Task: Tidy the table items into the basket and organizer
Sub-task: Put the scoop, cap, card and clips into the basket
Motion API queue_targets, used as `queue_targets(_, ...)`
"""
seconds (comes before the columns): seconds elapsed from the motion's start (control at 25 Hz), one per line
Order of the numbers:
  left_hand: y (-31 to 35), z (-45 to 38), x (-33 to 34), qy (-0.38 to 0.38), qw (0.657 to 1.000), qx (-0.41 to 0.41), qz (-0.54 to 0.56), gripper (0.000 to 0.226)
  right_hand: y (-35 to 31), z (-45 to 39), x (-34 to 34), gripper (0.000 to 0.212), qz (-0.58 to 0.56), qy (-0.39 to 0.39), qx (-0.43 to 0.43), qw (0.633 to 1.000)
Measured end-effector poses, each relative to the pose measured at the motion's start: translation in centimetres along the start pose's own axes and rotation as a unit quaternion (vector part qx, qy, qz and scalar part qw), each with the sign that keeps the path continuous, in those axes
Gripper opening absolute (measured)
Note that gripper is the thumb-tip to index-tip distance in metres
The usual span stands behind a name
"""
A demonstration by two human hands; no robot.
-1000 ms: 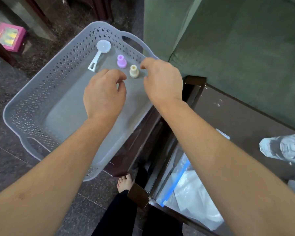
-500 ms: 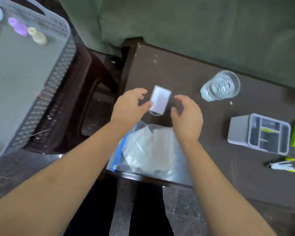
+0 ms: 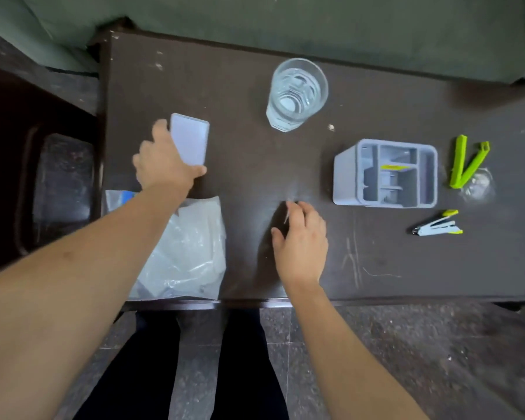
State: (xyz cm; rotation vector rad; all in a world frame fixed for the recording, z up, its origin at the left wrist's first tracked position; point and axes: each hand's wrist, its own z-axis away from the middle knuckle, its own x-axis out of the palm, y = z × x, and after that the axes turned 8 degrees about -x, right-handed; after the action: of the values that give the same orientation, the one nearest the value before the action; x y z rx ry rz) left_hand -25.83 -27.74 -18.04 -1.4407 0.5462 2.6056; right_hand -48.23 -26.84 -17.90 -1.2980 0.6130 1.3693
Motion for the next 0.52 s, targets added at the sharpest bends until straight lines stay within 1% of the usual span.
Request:
queue_targets(0.04,0.2,0.2,-0.4,-0.003,1.0,-0.004,0.027,0.085,0.1,0.2,0.0,0.051,-0.005,0.019,-0.011,1.0)
queue_targets(0.08,0.5,0.7,-0.6,-0.007,0.998,-0.001,0.069,0.074,0.4,0.3,-0.1,0.049,-0.011,0.043,-0.018,0.999)
queue_targets(0.16,1.0,2.5,-0.5,-0.036,0.983,0.007,0.181,0.047,0.9,0.3,-0.8,0.042,-0.026,0.091,-0.024,0.995)
queue_targets(0.2,1.4,4.0,-0.4,-0.051,0.972,0.013,0.227,0.037,1.3,0.1,-1.4,0.038,-0.034,0.115,-0.026,0.992)
queue_targets(0.28,2.0,7.4,0.3,-0.081,0.956,0.025,0.279,0.028,2.3,-0.4,-2.9,0.033,-0.048,0.163,-0.032,0.985)
queue_targets(0.36,2.6,11.2,1.5,-0.125,0.949,0.038,0.287,0.02,4.2,-0.6,-5.0,0.028,-0.045,0.223,-0.012,0.974)
queue_targets(0.48,3.5,15.6,3.5,-0.167,0.942,0.037,0.288,0.021,9.3,-0.8,-8.3,0.021,-0.037,0.329,0.063,0.942)
queue_targets(0.52,3.9,16.5,4.0,-0.172,0.943,0.037,0.282,0.022,11.0,-0.9,-9.2,0.022,-0.05,0.355,0.106,0.928)
